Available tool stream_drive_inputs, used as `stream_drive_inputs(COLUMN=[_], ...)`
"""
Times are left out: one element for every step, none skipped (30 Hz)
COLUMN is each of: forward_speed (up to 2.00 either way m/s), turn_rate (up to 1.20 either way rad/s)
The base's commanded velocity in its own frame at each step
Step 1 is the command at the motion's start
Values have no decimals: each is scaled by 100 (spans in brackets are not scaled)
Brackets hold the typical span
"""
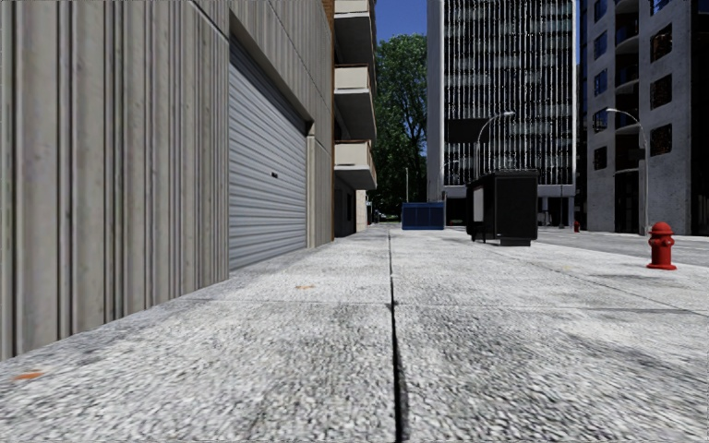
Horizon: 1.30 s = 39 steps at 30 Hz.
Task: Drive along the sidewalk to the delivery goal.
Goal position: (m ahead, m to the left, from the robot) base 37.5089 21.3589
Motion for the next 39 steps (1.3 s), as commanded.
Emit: stream_drive_inputs(forward_speed=[200,200,200,200,200,200,200,200,200,200,200,200,200,200,200,200,200,200,200,200,200,200,200,200,200,200,200,200,200,200,200,200,200,200,200,200,200,200,200], turn_rate=[0,0,0,0,0,0,0,0,0,0,0,0,0,0,0,0,0,0,0,0,0,0,0,0,0,0,0,0,0,0,0,0,0,0,0,0,0,0,0])
